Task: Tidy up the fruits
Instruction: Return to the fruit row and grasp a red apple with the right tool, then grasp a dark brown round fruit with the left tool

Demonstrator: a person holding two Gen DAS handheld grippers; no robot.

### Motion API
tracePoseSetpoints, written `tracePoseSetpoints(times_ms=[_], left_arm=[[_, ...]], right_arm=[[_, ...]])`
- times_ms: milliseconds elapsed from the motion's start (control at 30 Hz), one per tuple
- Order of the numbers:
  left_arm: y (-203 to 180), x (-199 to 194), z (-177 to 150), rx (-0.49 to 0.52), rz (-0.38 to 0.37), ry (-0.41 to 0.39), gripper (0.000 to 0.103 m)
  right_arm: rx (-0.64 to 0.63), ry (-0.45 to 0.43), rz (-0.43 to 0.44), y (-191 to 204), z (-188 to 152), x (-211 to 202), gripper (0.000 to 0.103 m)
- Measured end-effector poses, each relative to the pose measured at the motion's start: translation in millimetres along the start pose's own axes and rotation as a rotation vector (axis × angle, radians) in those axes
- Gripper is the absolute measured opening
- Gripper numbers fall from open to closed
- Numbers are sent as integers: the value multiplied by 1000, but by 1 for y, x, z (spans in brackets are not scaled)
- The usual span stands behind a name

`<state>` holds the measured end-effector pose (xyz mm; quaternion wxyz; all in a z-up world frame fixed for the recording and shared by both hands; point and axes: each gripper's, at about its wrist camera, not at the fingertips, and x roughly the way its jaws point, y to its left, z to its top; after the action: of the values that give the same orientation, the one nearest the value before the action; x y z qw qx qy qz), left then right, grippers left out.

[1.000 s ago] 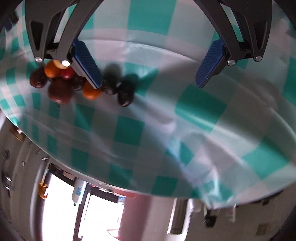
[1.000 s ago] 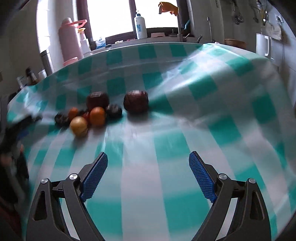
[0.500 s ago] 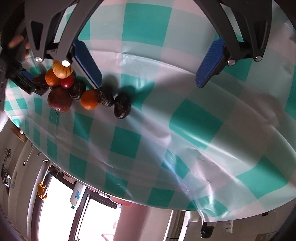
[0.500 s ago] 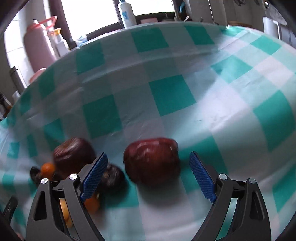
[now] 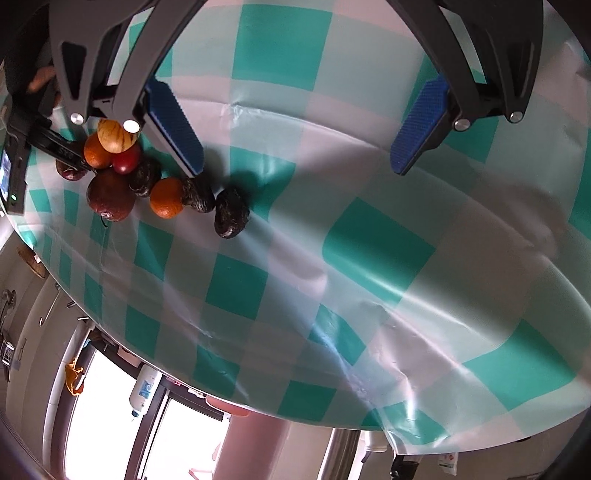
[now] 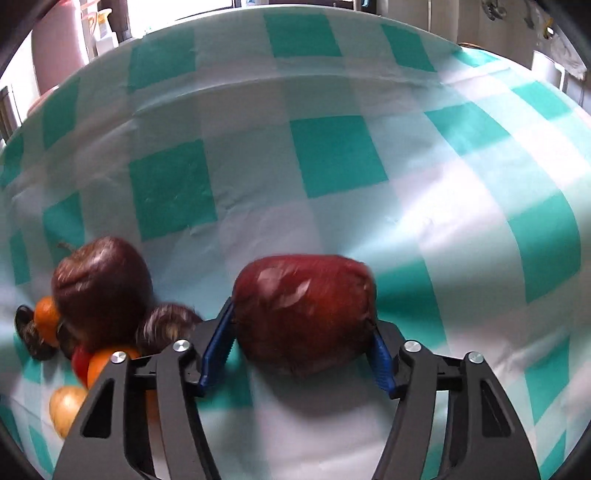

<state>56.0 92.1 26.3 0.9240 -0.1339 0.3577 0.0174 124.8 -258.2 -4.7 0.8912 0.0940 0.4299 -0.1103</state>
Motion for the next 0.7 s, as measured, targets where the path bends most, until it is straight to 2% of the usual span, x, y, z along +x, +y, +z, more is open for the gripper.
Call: tracePoseSetpoints(times_ms=[300, 467, 567, 700], left_arm=[[-18, 6, 0, 112, -45, 25, 101], [-41, 27, 5, 275, -66, 82, 98], [-54, 36, 4, 336, -112, 107, 91], [-69, 54, 8, 370, -191, 149, 69]], right_arm=[[147, -48, 257, -35, -77, -67, 60], [141, -67, 310, -31, -91, -82, 60], [152, -49, 318, -20, -82, -67, 60], [156, -47, 321, -17, -85, -68, 60]])
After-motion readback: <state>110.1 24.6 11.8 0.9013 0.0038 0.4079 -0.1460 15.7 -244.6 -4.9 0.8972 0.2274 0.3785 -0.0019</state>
